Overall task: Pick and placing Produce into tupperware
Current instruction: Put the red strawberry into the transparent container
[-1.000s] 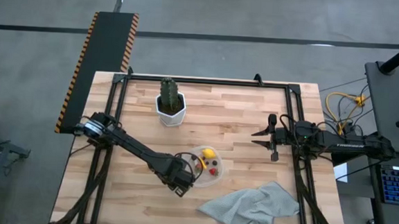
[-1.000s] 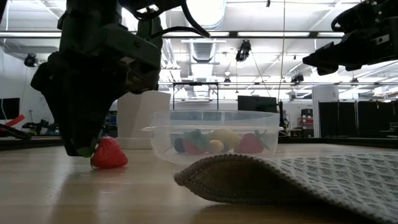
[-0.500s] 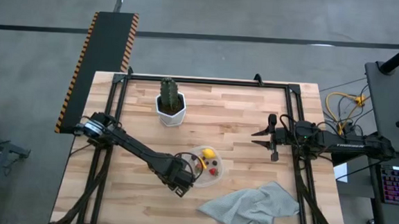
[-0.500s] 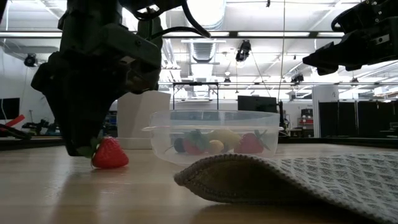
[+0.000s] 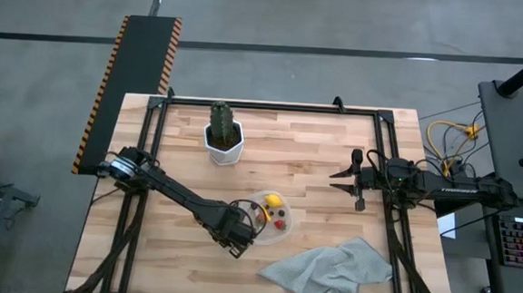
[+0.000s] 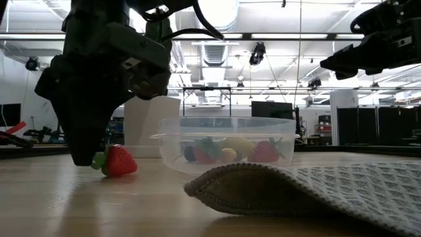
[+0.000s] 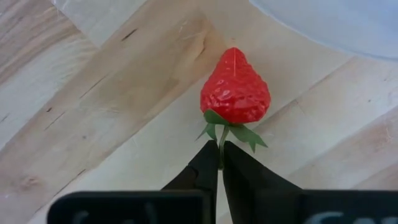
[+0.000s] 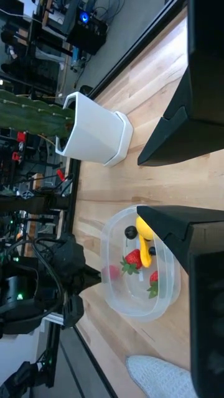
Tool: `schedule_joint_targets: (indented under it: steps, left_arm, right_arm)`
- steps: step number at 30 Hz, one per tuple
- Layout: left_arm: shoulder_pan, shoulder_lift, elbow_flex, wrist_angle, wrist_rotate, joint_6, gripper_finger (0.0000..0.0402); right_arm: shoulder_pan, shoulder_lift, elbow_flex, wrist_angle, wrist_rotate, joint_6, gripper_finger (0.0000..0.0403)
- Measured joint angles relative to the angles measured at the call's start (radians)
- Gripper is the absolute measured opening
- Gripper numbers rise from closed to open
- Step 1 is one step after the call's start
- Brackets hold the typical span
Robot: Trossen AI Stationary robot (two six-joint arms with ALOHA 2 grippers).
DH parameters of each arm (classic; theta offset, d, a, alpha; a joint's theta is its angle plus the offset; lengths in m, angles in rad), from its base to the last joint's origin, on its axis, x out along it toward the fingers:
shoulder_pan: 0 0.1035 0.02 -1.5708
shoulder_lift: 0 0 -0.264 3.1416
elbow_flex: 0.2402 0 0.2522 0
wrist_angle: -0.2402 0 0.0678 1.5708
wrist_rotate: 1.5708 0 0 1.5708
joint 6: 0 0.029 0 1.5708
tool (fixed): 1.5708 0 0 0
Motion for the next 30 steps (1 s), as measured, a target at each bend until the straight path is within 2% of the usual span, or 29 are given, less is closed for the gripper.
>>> schedule_joint_targets:
  steps: [6,13,23,30]
  left_arm:
    - [0.000,-0.001,0.003,-0.013,0.015,0.044,0.0001]
    - [0.000,-0.036,0.038,-0.138,0.022,0.067,0.0000]
    - [0.017,-0.094,0.152,-0.248,-0.076,0.125,0.0000]
    - [0.069,-0.094,0.205,-0.264,-0.116,0.252,0.0000]
  right_arm:
    - [0.000,0.000,0.000,0.000,0.000,0.000,0.0105]
    - [0.000,0.000,0.000,0.001,0.000,0.000,0.0105]
    - [0.000,0.000,0.000,0.006,0.000,0.008,0.0105]
    - [0.000,0.000,0.000,0.007,0.000,0.008,0.0105]
